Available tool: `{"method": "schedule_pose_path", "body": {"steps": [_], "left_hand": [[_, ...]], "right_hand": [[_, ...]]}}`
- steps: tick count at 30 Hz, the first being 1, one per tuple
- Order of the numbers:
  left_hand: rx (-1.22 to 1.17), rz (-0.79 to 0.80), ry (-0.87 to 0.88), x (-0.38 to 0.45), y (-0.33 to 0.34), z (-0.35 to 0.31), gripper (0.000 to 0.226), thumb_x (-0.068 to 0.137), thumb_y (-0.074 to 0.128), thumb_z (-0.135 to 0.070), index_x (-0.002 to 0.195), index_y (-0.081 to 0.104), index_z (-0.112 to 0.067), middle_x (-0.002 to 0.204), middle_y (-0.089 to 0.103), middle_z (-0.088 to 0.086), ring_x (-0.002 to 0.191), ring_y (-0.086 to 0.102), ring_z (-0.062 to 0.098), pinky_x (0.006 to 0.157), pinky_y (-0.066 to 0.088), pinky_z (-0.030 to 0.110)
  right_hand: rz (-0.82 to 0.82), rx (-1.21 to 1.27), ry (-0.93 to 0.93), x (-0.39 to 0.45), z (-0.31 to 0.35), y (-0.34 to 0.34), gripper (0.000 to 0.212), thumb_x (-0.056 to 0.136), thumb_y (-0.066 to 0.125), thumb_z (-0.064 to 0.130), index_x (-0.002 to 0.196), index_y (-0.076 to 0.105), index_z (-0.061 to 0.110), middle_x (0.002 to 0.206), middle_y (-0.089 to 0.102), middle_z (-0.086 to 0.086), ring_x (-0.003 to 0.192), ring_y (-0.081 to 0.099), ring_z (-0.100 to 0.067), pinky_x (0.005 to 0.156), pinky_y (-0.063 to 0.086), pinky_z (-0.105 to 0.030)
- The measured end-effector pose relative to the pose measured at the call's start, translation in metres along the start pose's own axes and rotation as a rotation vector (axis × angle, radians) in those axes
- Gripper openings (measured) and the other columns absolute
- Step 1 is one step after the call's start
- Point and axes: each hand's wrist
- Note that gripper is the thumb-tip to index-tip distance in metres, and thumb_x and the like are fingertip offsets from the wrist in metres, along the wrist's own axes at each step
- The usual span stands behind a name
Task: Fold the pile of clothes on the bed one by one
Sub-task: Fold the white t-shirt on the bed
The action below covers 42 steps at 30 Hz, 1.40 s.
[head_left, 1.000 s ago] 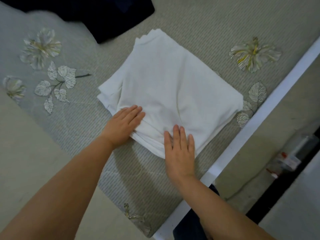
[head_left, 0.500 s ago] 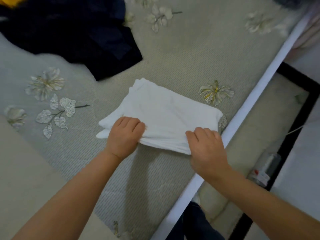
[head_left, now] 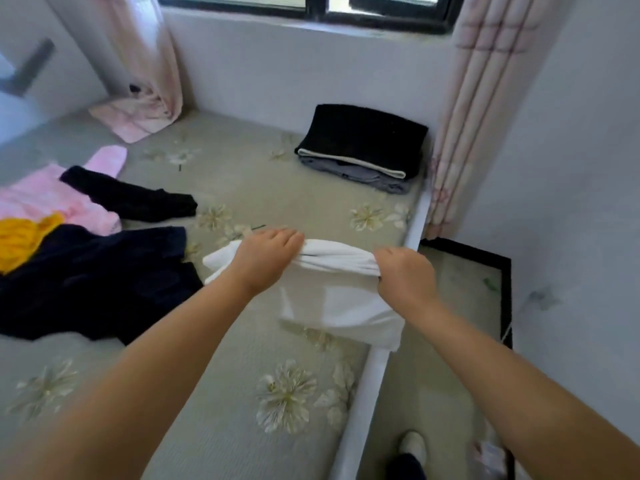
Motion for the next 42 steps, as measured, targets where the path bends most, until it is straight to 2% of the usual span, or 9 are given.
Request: {"method": "schedule_pose_path", "body": {"steps": [4,11,17,27,31,34,36,39,42], "left_hand": [[0.102,0.059,-0.029,0.095,0.0,0.003,0.031,0.05,0.073,0.009,0.08,0.068,0.009,0.076,0.069,0.024,0.06,0.068,0.036,0.042,0.051,0.04],[0.178,-0.013,-0.043,0.281,0.044,0.003,0.058,0.024,0.085,0.012,0.08,0.07,0.007,0.079,0.071,0.019,0.066,0.07,0.03,0.049,0.054,0.037],[0.228,-0.06,-0.066,0.397,0.072,0.022,0.059,0.019,0.088,0.006,0.076,0.072,0.004,0.075,0.072,0.014,0.062,0.07,0.025,0.046,0.052,0.031],[0.247,0.028,-0.173,0.524,0.184,0.128,0.06,0.028,0.092,-0.004,0.085,0.072,0.004,0.086,0.072,0.016,0.075,0.071,0.023,0.063,0.055,0.03],[0.23,0.196,-0.23,0.56,0.246,0.181,0.052,0.095,0.042,-0.008,0.142,0.021,0.001,0.148,0.025,0.02,0.136,0.03,0.024,0.112,0.019,0.027],[0.113,0.257,-0.263,0.579,0.273,0.201,0.046,0.088,0.042,0.006,0.133,0.035,0.01,0.137,0.038,0.03,0.124,0.044,0.038,0.105,0.034,0.039],[0.08,0.267,-0.223,0.591,0.292,0.214,0.043,0.064,0.057,0.017,0.106,0.056,0.02,0.105,0.059,0.038,0.089,0.062,0.049,0.074,0.05,0.056],[0.148,0.307,-0.242,0.605,0.331,0.243,0.047,0.086,0.041,0.01,0.133,0.034,0.012,0.137,0.038,0.031,0.125,0.043,0.04,0.106,0.032,0.041],[0.149,0.468,-0.31,0.627,0.369,0.276,0.049,0.098,0.023,-0.005,0.145,0.008,-0.003,0.153,0.012,0.014,0.141,0.015,0.023,0.113,0.005,0.028]], "right_hand": [[-0.084,-0.026,0.029,0.055,-0.067,-0.029,0.019,0.064,0.05,-0.018,0.07,0.054,0.0,0.073,0.06,-0.026,0.066,0.056,-0.036,0.052,0.022,-0.029],[-0.398,-0.179,-0.135,0.165,-0.207,-0.084,0.03,0.039,0.063,-0.022,0.05,0.053,0.003,0.045,0.05,-0.009,0.039,0.047,-0.023,0.043,0.031,-0.021],[-0.469,-0.312,-0.171,0.261,-0.292,-0.099,0.024,0.05,0.072,-0.011,0.071,0.068,-0.002,0.064,0.065,-0.013,0.059,0.064,-0.026,0.06,0.054,-0.029],[-0.365,-0.343,-0.181,0.439,-0.365,-0.048,0.047,0.038,0.084,-0.004,0.084,0.071,-0.006,0.082,0.071,-0.021,0.075,0.07,-0.029,0.067,0.058,-0.038],[-0.34,-0.331,-0.192,0.507,-0.384,-0.014,0.028,0.058,0.062,-0.011,0.085,0.069,-0.01,0.084,0.07,-0.024,0.075,0.07,-0.032,0.067,0.058,-0.041],[-0.296,-0.348,-0.188,0.546,-0.397,0.012,0.024,0.062,0.062,-0.011,0.084,0.069,-0.011,0.084,0.069,-0.025,0.075,0.07,-0.033,0.066,0.058,-0.04],[-0.24,-0.343,-0.18,0.572,-0.405,0.028,0.031,0.056,0.068,-0.012,0.087,0.067,-0.013,0.087,0.068,-0.028,0.078,0.069,-0.036,0.069,0.057,-0.042],[-0.056,-0.313,-0.171,0.612,-0.417,0.05,0.045,0.081,0.036,-0.007,0.125,0.044,-0.014,0.13,0.046,-0.032,0.12,0.049,-0.037,0.105,0.035,-0.039],[0.009,-0.177,-0.149,0.65,-0.434,0.073,0.05,0.082,0.036,-0.009,0.132,0.035,-0.01,0.136,0.042,-0.026,0.123,0.045,-0.033,0.104,0.032,-0.036]]}}
Point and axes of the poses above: each hand's wrist, its own x-axis towards the middle knuckle, its own y-axis out of the palm, z = x × y
